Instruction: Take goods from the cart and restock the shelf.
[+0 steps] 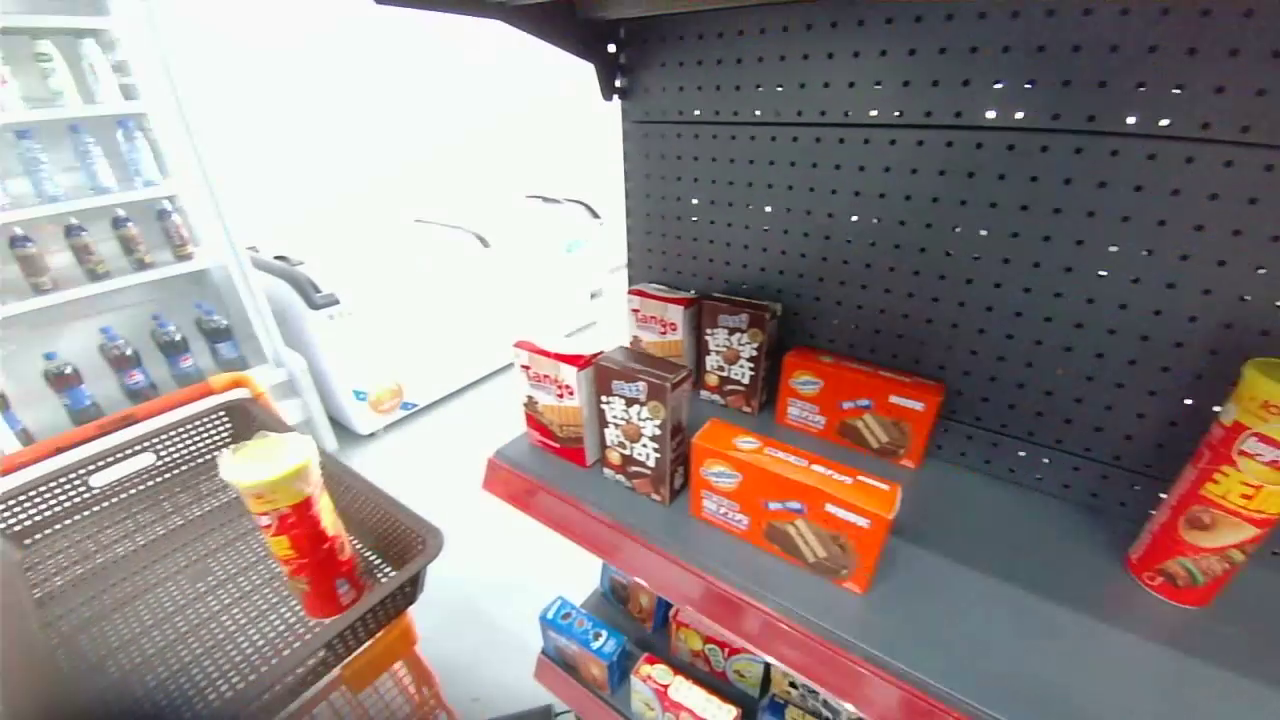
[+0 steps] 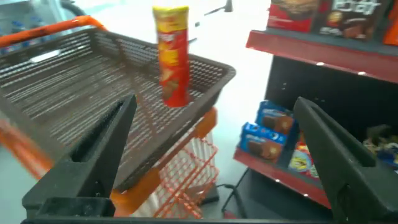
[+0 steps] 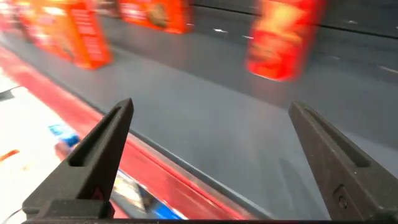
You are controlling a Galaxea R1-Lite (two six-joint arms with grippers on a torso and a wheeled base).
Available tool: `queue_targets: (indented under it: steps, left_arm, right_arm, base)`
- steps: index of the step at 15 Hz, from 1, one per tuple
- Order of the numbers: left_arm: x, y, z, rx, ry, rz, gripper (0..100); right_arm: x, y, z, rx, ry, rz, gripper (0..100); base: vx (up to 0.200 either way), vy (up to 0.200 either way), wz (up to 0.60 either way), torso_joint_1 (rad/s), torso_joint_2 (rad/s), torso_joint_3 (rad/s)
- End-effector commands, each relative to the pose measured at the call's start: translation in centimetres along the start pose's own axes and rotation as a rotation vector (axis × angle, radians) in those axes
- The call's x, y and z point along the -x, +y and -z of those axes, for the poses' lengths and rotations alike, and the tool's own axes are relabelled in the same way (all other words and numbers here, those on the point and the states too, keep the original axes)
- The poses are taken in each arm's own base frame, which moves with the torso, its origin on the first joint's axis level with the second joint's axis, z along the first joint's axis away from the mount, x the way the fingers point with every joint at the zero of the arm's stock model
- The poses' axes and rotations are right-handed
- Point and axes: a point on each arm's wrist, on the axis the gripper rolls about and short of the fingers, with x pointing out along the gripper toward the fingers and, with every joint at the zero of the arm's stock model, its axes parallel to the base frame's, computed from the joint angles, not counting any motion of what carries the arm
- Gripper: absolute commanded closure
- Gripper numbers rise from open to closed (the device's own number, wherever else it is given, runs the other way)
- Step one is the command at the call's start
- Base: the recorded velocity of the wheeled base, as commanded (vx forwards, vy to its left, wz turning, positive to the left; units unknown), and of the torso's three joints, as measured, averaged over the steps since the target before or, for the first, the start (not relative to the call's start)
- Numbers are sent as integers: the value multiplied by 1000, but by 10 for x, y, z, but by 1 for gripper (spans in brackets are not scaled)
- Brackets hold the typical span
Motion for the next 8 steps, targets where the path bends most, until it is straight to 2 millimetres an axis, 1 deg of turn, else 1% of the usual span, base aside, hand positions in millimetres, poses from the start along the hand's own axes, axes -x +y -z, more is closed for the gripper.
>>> queue_targets:
  steps: [1, 3, 8]
  left_arm:
    - [0, 0, 0, -1, -1, 2, 0]
    - [0, 0, 0, -1, -1, 2, 0]
    - [0, 0, 0, -5, 1, 3, 0]
  right_arm:
    - [0, 0, 0, 0, 1, -1, 0]
    - [0, 0, 0, 0, 1, -1, 0]
    - [0, 0, 0, 0, 1, -1, 0]
  base:
    - [0, 0, 600, 7, 7, 7]
    - [0, 0, 600, 0, 2, 2]
    - [0, 0, 0, 0, 0, 0]
